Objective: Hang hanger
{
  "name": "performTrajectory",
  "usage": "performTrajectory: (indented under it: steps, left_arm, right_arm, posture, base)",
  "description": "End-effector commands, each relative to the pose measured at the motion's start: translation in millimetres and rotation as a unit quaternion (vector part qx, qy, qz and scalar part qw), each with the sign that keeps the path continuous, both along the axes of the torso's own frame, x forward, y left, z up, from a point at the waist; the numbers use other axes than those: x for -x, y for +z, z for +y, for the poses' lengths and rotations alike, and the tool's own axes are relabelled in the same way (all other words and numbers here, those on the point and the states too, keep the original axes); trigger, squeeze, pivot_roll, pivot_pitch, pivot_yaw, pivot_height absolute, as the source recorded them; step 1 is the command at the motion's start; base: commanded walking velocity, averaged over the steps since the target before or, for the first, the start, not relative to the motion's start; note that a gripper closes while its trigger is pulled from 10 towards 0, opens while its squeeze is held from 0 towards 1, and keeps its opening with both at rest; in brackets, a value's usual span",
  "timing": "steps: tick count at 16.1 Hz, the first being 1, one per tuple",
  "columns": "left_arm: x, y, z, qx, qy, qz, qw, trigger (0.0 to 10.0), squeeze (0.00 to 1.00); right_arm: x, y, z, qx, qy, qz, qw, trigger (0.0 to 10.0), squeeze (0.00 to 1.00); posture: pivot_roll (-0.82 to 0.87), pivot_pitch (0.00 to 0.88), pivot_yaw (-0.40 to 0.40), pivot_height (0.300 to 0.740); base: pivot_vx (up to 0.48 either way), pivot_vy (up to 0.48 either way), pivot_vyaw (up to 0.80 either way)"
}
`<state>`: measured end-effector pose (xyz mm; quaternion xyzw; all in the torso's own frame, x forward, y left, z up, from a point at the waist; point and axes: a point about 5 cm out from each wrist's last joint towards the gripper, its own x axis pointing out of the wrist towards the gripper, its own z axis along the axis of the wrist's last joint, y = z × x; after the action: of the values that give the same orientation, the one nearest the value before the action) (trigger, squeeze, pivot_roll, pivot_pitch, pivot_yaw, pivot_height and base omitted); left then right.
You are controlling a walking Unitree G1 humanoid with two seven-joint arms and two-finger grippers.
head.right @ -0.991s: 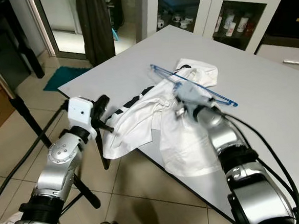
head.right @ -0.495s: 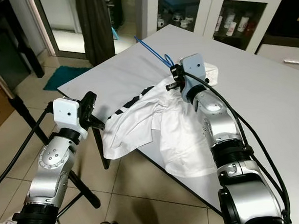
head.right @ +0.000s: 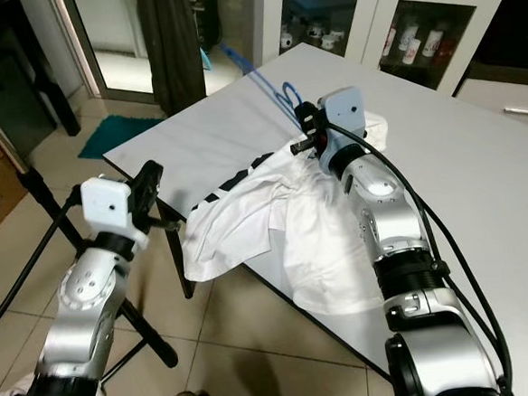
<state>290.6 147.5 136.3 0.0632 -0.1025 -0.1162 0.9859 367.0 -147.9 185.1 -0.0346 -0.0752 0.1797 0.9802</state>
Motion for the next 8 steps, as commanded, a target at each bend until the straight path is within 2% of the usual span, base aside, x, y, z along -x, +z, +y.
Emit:
performTrajectory:
  steps: [1,4,8]
  left_arm:
    - [3.3,-2.1,4.3,-0.003,0.005,0.004,1.0,10.0,0.0]
    - [4.0,-1.5,8.6,0.0,0.021,0.003,1.0,10.0,0.0]
    - [3.9,4.0,9.4,0.002,0.031,-0.006,0.999,10.0,0.0]
  right_arm:
    - [2.9,-11.5,3.6,-0.007,-0.004,0.009,1.0,10.0,0.0]
    - [3.3,-22.5,12.6,-0.001,-0.003,0.019,1.0,10.0,0.0]
    - [-1.3,-18.6,20.6,0.0,-0.004,0.006,1.0,10.0,0.0]
  posture:
    - [0.12,0.017,-0.036,0.74]
    - [0.14,0.008,-0.043,0.74]
    - [0.16,0.0,-0.07,0.74]
  base:
    - [0.0,0.0,0.0]
    - [0.0,0.0,0.0]
    - [0.0,0.0,0.0]
